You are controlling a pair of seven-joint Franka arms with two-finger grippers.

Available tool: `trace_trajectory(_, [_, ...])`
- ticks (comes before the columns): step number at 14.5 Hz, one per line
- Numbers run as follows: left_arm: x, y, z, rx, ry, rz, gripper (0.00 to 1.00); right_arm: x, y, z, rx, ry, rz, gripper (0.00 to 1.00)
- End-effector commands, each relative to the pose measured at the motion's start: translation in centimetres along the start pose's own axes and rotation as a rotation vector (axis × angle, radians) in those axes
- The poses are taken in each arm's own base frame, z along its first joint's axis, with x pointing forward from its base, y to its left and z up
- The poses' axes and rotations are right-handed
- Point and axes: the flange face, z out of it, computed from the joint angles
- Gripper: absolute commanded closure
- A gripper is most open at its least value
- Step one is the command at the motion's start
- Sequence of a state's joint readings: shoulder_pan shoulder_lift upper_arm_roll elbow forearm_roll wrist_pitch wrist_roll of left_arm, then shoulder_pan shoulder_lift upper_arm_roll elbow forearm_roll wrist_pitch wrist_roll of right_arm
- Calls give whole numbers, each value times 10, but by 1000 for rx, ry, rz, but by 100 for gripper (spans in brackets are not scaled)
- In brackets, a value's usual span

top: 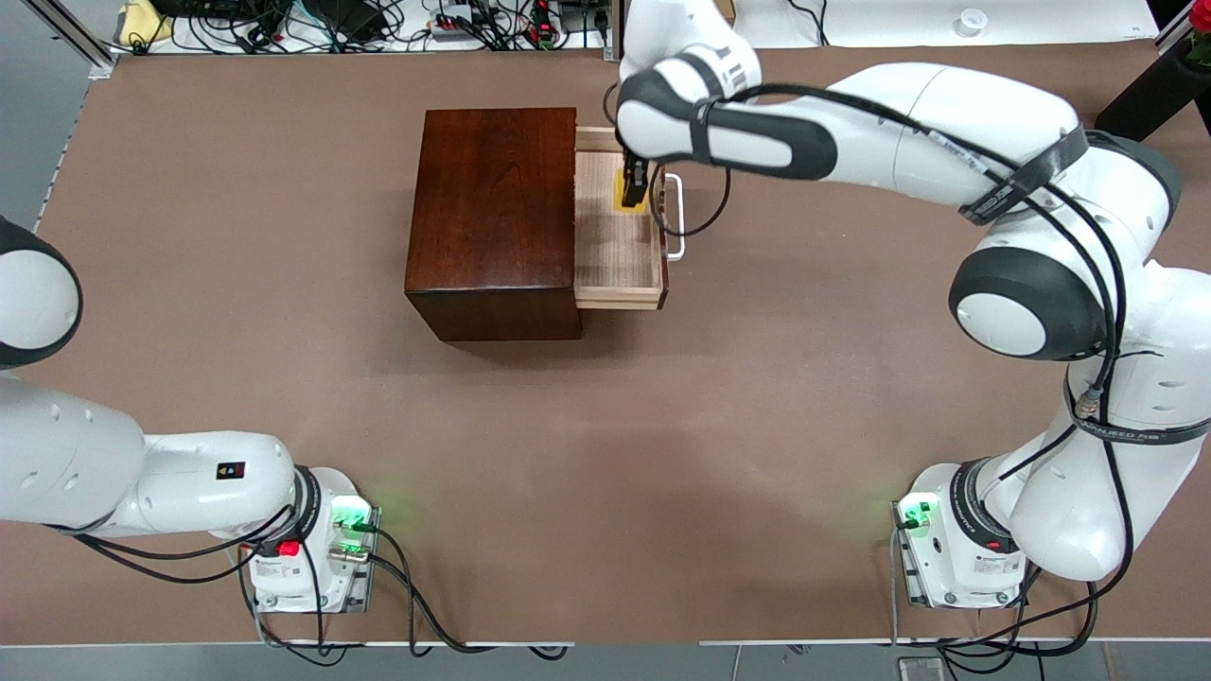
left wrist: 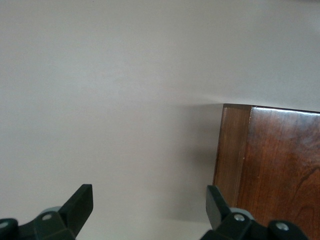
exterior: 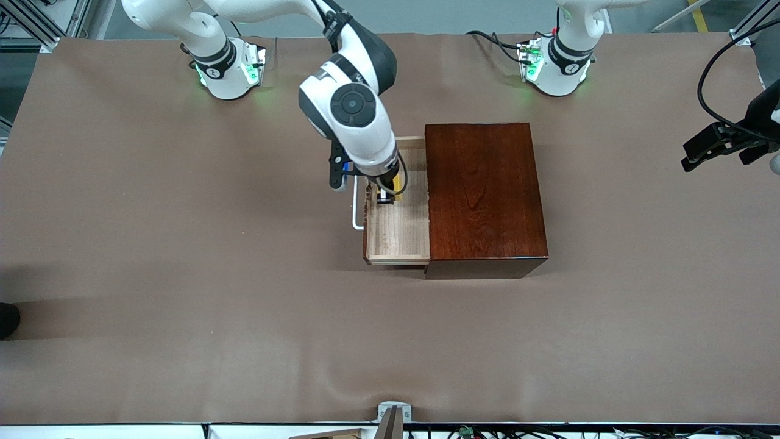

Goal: Open drawer, take yellow block, close drawer
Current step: 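Lift the yellow cube out and carry it away from the box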

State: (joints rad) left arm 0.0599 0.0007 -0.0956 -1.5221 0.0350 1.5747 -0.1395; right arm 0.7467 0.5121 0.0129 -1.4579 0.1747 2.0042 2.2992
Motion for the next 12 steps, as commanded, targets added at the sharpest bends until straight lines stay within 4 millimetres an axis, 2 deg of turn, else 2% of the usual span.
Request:
trace_trajectory(1, [-6,-1,-3,2,-1,22,0,8,-14,-24,-28,-10,29,100])
trace_trajectory(4, [-6,-2,-3,4,-2,22,0,19,-21,-29,-40,4,-12,100])
trace_trajectory(8, [-6,-1,-2,3,-3,22,0,47,-42,-39,-48,10,-36,100])
trace_trajectory(12, [-6,-2,-2,4,-2,21,0,74,-59,-47,-60,21,-136,100])
